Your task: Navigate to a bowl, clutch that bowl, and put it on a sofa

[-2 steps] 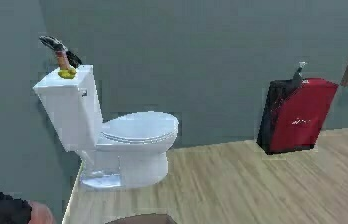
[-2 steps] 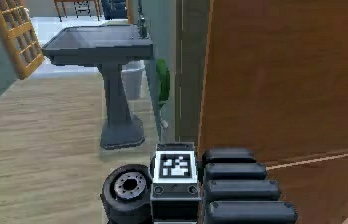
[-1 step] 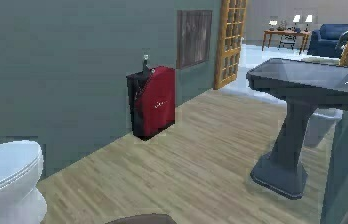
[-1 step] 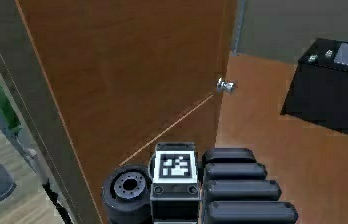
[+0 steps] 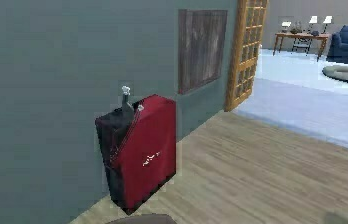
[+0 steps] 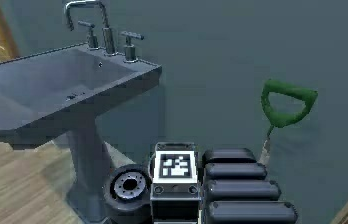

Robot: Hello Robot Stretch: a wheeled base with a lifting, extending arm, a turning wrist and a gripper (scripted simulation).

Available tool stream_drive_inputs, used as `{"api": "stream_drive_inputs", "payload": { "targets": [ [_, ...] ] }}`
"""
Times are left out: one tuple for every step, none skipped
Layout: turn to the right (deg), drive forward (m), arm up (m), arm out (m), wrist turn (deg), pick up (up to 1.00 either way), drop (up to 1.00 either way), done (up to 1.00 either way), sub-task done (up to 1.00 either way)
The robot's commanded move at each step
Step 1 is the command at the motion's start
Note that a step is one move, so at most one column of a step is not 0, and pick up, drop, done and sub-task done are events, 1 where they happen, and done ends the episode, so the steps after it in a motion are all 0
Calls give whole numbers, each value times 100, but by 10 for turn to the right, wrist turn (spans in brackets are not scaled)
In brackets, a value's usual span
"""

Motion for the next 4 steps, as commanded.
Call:
{"api": "stream_drive_inputs", "payload": {
  "targets": [
    [0, 60, 0, 0, 0, 0, 0, 0, 0],
    [360, 0, 0, 0, 0, 0, 0, 0, 0],
    [0, 100, 0, 0, 0, 0, 0, 0, 0],
    [390, 0, 0, 0, 0, 0, 0, 0, 0]
  ]
}}
